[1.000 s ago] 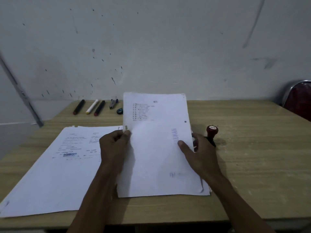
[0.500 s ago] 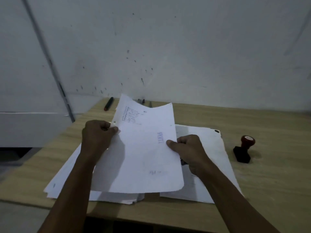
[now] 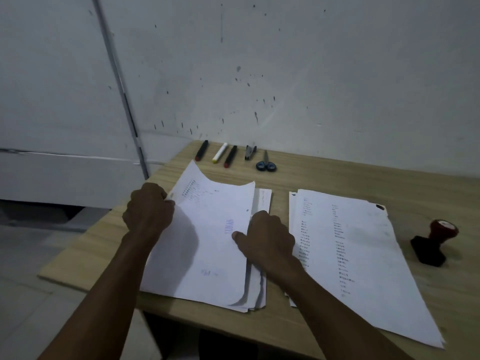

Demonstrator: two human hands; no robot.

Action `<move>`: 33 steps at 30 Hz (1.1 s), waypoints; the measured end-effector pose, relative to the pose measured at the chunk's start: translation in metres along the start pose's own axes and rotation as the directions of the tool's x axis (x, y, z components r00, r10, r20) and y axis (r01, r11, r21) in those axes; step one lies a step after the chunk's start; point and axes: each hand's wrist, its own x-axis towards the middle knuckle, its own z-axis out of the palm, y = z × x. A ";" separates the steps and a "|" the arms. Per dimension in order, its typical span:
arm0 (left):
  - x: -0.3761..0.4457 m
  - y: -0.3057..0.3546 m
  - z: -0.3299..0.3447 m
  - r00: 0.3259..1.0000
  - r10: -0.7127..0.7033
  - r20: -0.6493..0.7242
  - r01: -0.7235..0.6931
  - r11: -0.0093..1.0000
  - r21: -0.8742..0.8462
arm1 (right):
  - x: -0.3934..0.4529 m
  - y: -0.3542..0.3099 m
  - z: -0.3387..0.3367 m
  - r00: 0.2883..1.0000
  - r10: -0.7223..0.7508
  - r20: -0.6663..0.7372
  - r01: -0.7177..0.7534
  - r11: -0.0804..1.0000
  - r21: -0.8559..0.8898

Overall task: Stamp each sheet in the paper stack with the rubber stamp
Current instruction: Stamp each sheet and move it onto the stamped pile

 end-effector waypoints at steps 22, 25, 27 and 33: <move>-0.070 0.065 0.058 0.869 0.471 -0.153 -0.495 0.836 -0.238 | -0.008 0.072 -0.039 0.974 -0.005 -0.227 0.021 0.998 0.065; -0.090 0.095 0.077 0.802 0.593 -0.069 -0.582 0.752 -0.308 | -0.010 0.105 -0.051 0.952 -0.015 -0.306 0.040 0.996 0.076; -0.105 0.113 0.090 0.755 0.655 -0.014 -0.621 0.708 -0.336 | -0.011 0.128 -0.060 0.929 -0.017 -0.370 0.063 0.991 0.114; -0.136 0.156 0.123 0.656 0.754 0.035 -0.660 0.595 -0.458 | -0.012 0.194 -0.089 0.784 -0.016 -0.620 0.048 0.998 0.035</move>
